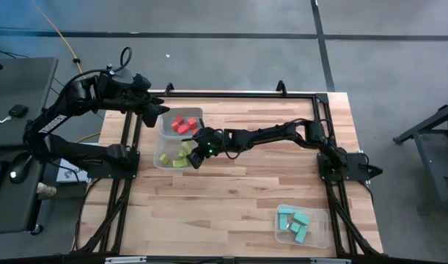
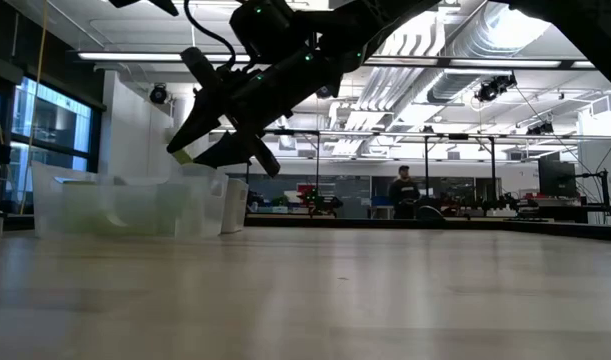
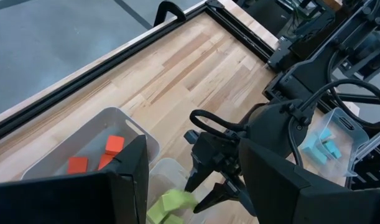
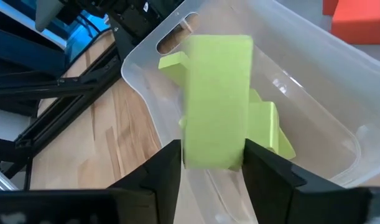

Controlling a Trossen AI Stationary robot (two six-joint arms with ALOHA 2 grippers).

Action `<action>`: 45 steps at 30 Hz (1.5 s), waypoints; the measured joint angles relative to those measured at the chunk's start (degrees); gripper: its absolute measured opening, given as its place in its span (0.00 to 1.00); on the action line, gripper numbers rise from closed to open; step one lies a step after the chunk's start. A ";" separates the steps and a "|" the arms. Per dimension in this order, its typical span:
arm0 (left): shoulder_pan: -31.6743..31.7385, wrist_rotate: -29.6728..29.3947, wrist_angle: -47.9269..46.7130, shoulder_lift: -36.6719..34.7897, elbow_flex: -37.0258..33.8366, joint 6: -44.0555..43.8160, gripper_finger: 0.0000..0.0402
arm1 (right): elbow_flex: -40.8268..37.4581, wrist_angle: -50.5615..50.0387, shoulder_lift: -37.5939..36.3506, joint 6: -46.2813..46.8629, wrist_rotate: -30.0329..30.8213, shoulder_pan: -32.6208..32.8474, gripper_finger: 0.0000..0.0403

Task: Sort & place blocks by color
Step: Put the green block into the top transparent bin, then return to Home Position

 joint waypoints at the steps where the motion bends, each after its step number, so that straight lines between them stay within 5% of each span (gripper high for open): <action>1: 0.00 0.02 0.00 0.00 0.00 0.00 0.43 | 0.00 0.18 0.00 -0.01 0.00 -0.01 0.38; 14: 0.00 0.00 -0.02 0.00 0.00 1.15 0.43 | 1.27 0.09 -0.02 0.05 0.15 -0.09 0.38; 24: -5.58 -2.90 0.80 -1.78 -0.45 2.97 0.43 | 14.06 -10.37 -0.09 -9.50 0.03 -0.33 0.38; 38: -19.70 -10.49 16.21 -14.15 -17.54 2.56 0.43 | 39.48 -44.58 -0.18 -26.99 11.13 -0.27 0.38; 45: -23.70 -10.82 24.37 -23.92 -28.62 2.24 0.43 | 37.86 -47.40 -3.03 -26.61 13.65 -0.31 0.38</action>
